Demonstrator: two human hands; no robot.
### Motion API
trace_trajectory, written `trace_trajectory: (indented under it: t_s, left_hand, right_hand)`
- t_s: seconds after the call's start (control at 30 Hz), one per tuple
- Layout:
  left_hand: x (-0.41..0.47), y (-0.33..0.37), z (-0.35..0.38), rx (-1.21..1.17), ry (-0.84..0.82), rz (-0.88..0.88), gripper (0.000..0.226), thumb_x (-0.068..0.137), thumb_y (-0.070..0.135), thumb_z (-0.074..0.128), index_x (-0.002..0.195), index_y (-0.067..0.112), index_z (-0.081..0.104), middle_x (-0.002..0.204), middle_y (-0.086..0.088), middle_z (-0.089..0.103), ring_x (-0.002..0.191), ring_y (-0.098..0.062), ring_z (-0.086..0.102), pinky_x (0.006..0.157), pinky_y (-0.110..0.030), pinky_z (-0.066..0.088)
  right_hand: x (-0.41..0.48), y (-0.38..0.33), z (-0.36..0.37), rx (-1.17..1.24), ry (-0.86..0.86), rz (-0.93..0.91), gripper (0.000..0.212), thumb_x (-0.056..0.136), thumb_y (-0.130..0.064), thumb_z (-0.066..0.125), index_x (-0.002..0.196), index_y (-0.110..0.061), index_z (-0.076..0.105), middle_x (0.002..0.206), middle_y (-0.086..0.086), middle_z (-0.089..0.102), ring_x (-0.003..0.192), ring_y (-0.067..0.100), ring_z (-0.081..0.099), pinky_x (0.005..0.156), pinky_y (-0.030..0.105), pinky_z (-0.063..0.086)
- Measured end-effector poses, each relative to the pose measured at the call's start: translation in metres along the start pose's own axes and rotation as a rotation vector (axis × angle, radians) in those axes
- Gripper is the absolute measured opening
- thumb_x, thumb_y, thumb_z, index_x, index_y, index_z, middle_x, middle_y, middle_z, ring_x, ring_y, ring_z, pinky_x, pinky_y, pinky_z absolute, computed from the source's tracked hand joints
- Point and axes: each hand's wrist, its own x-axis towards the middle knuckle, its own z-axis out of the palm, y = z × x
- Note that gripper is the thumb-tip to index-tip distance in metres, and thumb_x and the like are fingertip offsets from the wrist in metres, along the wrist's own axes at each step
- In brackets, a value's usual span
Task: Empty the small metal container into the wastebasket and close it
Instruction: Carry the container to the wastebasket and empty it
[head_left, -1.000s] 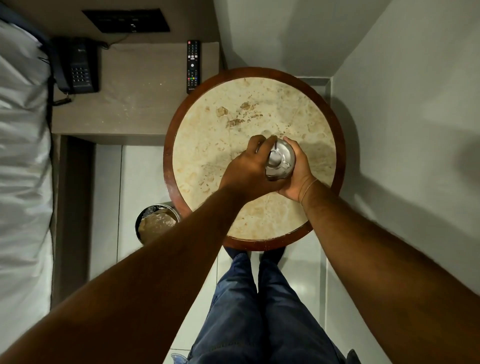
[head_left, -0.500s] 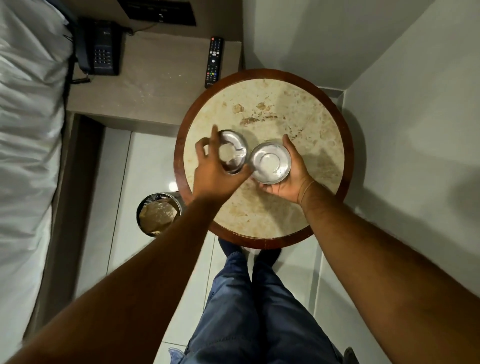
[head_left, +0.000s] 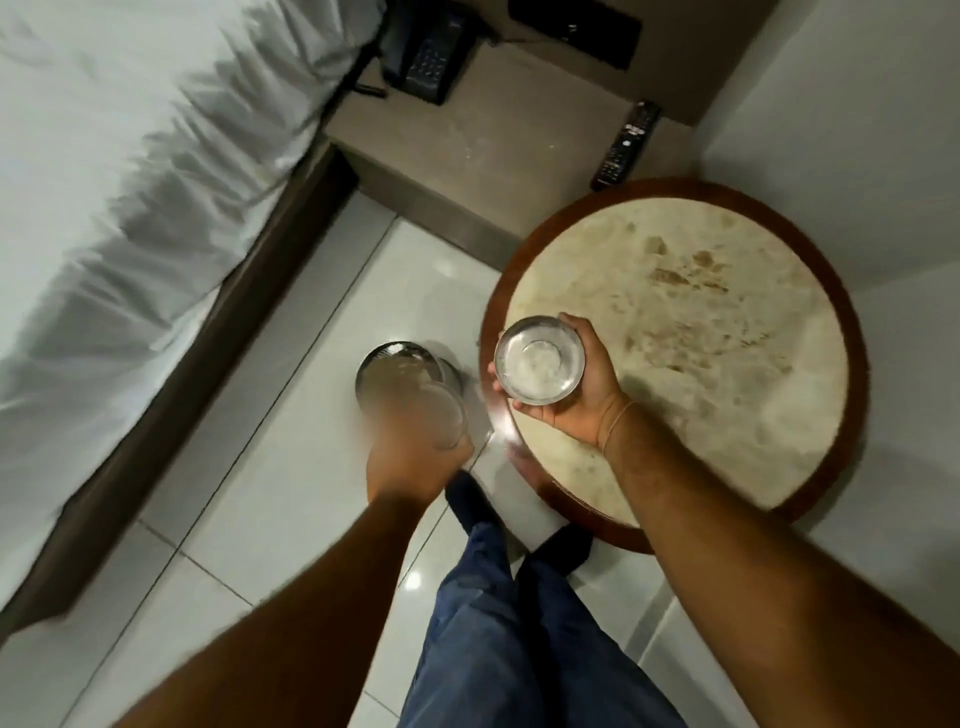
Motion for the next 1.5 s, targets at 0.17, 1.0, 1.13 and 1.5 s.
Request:
trace_trajectory:
  t_s: [0.17,1.0,1.13,1.5]
  left_hand:
    - [-0.017,-0.054,0.003,-0.041,0.045,-0.154,0.105,0.066,0.069,0.075,0.157,0.037,0.034,0.148,0.004,0.045,0.118,-0.027,0.069,0.095,-0.048,0.061]
    - [0.000,-0.205,0.058,-0.184,0.117,-0.373,0.109,0.075,0.060,0.082,0.165,0.022,0.032,0.156,-0.006,0.047,0.145,-0.026,0.041,0.118,-0.038,0.041]
    - [-0.006,-0.222,0.068,-0.180,0.081,-0.404,0.109,0.076,0.060,0.083,0.165,0.024,0.030,0.157,-0.006,0.045,0.146,-0.026,0.040,0.119,-0.038,0.040]
    - [0.005,-0.219,0.070,-0.179,0.065,-0.395,0.110,0.078,0.060,0.082,0.166,0.023,0.029,0.158,-0.007,0.043,0.148,-0.026,0.038,0.122,-0.040,0.037]
  right_hand:
    - [0.049,0.047,0.049,-0.152,0.049,-0.020,0.063,0.092,-0.070,0.053,0.106,-0.015,0.080,0.107,0.021,0.077,0.084,0.040,0.077,0.061,0.033,0.059]
    - [0.293,0.169,0.121,-1.505,0.279,-0.217,0.067,0.084,-0.042,0.090,0.139,-0.019,0.061,0.140,0.009,0.067,0.130,0.029,0.063,0.111,0.037,0.051]
    - [0.298,0.180,0.114,-1.683,0.226,-0.370,0.079,0.080,-0.041,0.093,0.145,-0.018,0.056,0.145,0.017,0.057,0.134,0.036,0.058,0.118,0.043,0.047]
    - [0.289,0.194,0.115,-1.791,0.322,-0.650,0.071,0.077,-0.047,0.092,0.134,-0.017,0.062,0.138,0.013,0.062,0.123,0.037,0.064,0.099,0.046,0.059]
